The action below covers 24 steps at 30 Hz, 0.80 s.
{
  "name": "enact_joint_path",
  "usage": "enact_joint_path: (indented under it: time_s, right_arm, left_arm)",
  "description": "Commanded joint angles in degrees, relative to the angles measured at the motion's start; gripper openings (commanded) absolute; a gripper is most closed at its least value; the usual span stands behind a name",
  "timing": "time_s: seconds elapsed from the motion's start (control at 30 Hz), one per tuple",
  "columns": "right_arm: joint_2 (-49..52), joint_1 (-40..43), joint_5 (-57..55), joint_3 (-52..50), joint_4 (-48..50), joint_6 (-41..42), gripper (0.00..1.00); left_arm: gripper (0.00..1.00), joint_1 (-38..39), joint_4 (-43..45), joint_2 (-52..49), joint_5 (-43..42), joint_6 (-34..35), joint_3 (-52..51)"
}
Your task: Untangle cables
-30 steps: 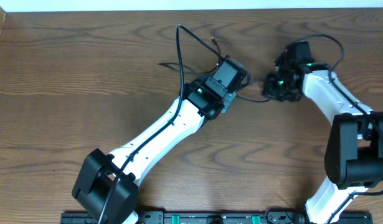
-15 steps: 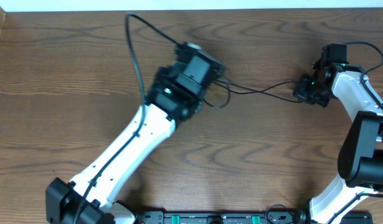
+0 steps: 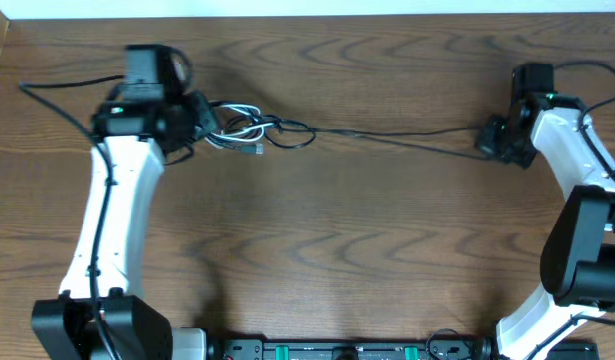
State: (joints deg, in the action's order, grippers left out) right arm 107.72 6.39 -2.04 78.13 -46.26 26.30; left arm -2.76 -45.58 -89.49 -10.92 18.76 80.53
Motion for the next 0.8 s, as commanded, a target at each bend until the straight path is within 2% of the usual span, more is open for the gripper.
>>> enact_joint_path:
  time_s: [0.0,0.07,0.2,0.3,0.4,0.43,0.47,0.5,0.53,0.63,0.77]
  right_arm:
    - [-5.6,4.44,-14.1,7.56,0.02,-7.32,0.01]
    - [-8.96,4.44,-4.2,11.54,0.24,-14.69,0.01]
    - [-13.88,4.37,21.9,13.03,0.02,-18.71,0.04]
    - [-13.94,4.37,27.23,12.92,-2.91,-18.69,0.06]
    - [-13.49,3.98,27.1,11.43,-6.91,-18.71,0.2]
    - [-13.49,3.39,27.34,10.49,-7.26,-18.71,0.33]
    - [-13.49,3.08,27.3,10.16,-7.39,-18.78,0.4]
    - [-13.46,1.77,27.91,9.14,-7.41,-20.63,0.53]
    - [-13.38,0.59,28.63,8.59,-7.34,-22.84,0.6]
    - [-12.33,-3.78,28.63,8.33,-6.73,-26.45,0.73]
    - [-10.58,-9.27,28.61,8.33,-4.57,-32.59,0.89]
  left_arm:
    - [0.08,-9.33,3.08,1.75,-10.23,-7.15,0.68]
    - [0.07,-10.23,3.3,1.73,-17.42,-12.17,0.68]
    - [0.07,-8.94,3.02,1.73,-30.69,-21.75,0.28]
    - [0.07,-7.39,3.02,1.25,-30.64,-21.79,0.15]
    - [0.08,-3.96,3.04,-0.44,-30.69,-25.88,0.15]
    - [0.07,-2.56,3.06,-1.16,-30.69,-27.17,0.15]
    - [0.08,-2.03,3.06,-1.38,-30.71,-27.61,0.15]
    - [0.07,-1.18,3.06,-1.79,-31.17,-28.37,0.15]
    - [0.07,-0.55,3.06,-2.12,-33.92,-29.94,0.15]
    - [0.07,0.02,3.08,-2.4,-44.3,-33.2,0.15]
    - [0.07,0.02,3.04,-2.4,-53.24,-35.34,0.15]
